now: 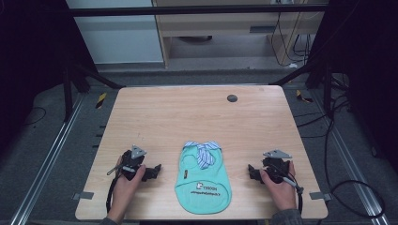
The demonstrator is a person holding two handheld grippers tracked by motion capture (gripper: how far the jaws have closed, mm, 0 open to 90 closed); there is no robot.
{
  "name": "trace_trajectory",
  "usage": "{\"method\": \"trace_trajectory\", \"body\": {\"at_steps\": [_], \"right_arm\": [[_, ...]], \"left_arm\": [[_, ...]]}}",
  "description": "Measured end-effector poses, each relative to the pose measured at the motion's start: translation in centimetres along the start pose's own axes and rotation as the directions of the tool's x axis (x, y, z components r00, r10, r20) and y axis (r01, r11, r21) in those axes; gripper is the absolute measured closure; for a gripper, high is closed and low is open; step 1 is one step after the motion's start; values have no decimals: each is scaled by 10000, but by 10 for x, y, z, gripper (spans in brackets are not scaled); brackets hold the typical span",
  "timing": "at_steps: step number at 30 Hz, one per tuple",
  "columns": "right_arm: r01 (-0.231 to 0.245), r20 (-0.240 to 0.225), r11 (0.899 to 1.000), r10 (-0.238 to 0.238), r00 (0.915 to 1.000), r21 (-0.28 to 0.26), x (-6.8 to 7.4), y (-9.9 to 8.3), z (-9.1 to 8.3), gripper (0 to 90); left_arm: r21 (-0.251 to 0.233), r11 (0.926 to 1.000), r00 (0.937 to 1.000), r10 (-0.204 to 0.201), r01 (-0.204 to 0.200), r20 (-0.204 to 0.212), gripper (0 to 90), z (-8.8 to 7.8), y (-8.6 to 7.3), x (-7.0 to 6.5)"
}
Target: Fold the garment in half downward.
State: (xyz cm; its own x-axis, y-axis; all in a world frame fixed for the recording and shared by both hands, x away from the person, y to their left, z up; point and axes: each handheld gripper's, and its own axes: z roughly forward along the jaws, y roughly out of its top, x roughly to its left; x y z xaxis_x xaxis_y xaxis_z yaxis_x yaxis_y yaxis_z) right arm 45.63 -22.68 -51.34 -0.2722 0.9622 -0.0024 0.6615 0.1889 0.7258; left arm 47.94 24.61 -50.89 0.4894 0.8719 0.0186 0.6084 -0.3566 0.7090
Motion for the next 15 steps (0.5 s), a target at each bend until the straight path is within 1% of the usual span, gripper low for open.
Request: {"method": "trace_trajectory", "body": {"at_steps": [3, 5, 6, 7, 8, 10, 11, 12, 13, 14, 15], "right_arm": [[-43, 42, 10000, 43, 10000, 1, 0, 0, 0, 4], [-74, 81, 10000, 74, 9999, 1, 1, 0, 0, 4], [-98, 102, 10000, 98, 9999, 2, 1, 1, 0, 4], [-95, 103, 10000, 95, 9999, 2, 1, 1, 0, 5], [-95, 95, 10000, 95, 9999, 8, 1, 1, 0, 11], [-100, 33, 9999, 100, 9999, -35, 3, 1, -1, 77], [-100, 33, 9999, 100, 9999, -35, 3, 1, -1, 77], [152, -166, 9999, -153, 9997, -31, 8, 1, -2, 69], [222, -213, 9998, -222, 9995, -7, 9, 1, -3, 83], [308, -302, 9995, -309, 9991, -48, 10, 2, -3, 99], [308, -302, 9995, -309, 9991, -48, 10, 2, -3, 99]], "left_arm": [[-4, 10000, 10000, 3, -3, 36, 0, 0, 0, 0], [-10, 9999, 9998, 104, -104, 174, 0, -1, 0, 1], [-43, 10000, 9994, -35, 37, 346, 0, -2, 0, 2], [-87, 10000, 9990, -24, 28, 456, 22, -5, 2, 2], [-91, 9999, 9988, 90, -86, 483, 46, -7, 4, 2], [-106, 9996, 9980, 263, -257, 579, 26, -13, 10, 3], [-106, 9996, 9980, 263, -257, 579, 30, -13, 10, 3], [-348, 9993, 9968, 138, -110, 786, 28, -19, 20, 8], [-397, 9992, 9959, 83, -47, 901, 28, -22, 27, 10], [-415, 9989, 9960, 230, -194, 863, 28, -25, 35, 13], [-415, 9989, 9960, 230, -194, 863, 29, -25, 35, 13]]}}
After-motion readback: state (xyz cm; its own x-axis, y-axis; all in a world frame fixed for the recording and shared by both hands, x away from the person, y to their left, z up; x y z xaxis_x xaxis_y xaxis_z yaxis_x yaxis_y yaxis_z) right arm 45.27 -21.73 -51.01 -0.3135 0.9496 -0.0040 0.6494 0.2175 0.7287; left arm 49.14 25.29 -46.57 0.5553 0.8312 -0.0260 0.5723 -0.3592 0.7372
